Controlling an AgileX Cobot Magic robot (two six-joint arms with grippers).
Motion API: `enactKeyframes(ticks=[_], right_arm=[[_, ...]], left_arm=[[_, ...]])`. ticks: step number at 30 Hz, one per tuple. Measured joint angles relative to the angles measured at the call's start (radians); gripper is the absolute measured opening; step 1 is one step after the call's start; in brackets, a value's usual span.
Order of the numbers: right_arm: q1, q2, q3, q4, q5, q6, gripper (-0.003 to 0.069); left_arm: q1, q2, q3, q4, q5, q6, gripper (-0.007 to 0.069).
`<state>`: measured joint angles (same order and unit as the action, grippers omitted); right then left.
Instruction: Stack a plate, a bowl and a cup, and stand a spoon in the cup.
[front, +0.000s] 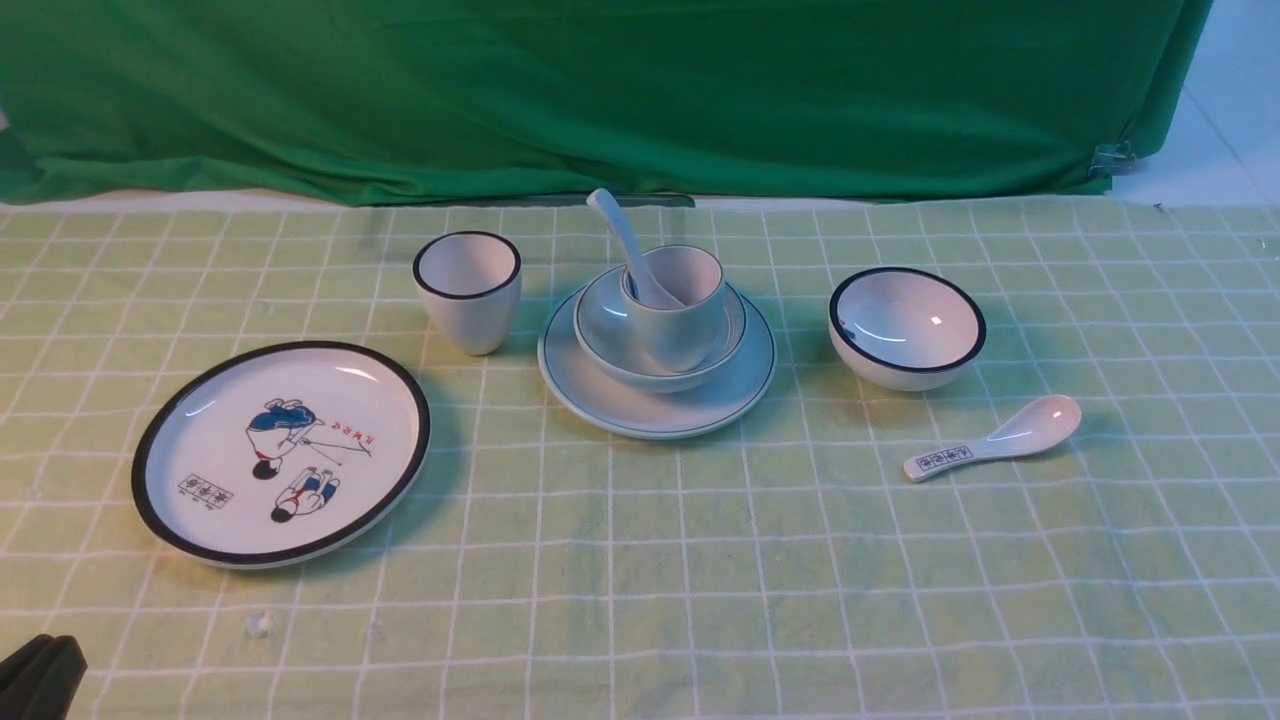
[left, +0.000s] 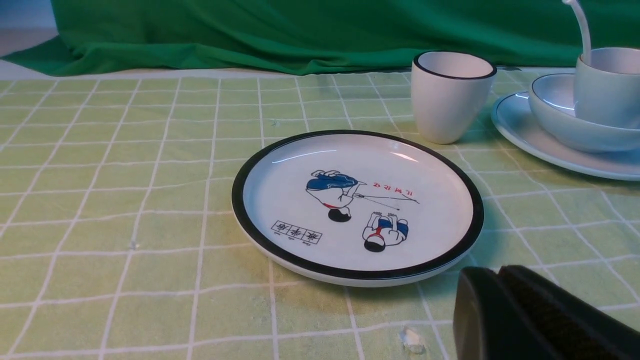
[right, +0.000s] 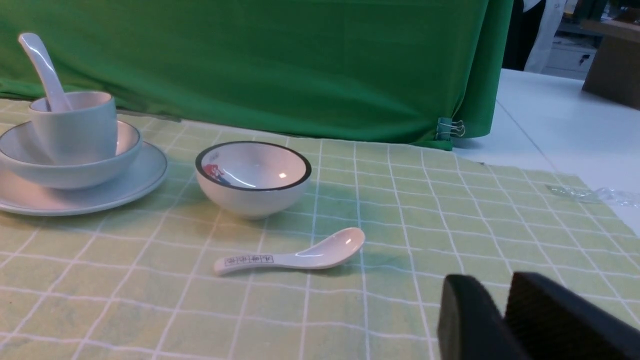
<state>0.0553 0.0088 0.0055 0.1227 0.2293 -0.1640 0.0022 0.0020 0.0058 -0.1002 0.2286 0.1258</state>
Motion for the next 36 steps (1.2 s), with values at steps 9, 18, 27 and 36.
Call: enactKeyframes(ticks=[9, 18, 27, 36], right_arm=[[0.000, 0.000, 0.000, 0.000, 0.000, 0.000, 0.0186], [0.000, 0.000, 0.000, 0.000, 0.000, 0.000, 0.0212], [0.000, 0.000, 0.000, 0.000, 0.000, 0.000, 0.0223], [0.000, 0.000, 0.000, 0.000, 0.000, 0.000, 0.0235]], left_arm=[[0.000, 0.000, 0.000, 0.000, 0.000, 0.005, 0.0017], [0.000, 0.000, 0.000, 0.001, 0.000, 0.007, 0.0017], [0.000, 0.000, 0.000, 0.003, 0.000, 0.012, 0.0017], [0.000, 0.000, 0.000, 0.003, 0.000, 0.012, 0.0017]])
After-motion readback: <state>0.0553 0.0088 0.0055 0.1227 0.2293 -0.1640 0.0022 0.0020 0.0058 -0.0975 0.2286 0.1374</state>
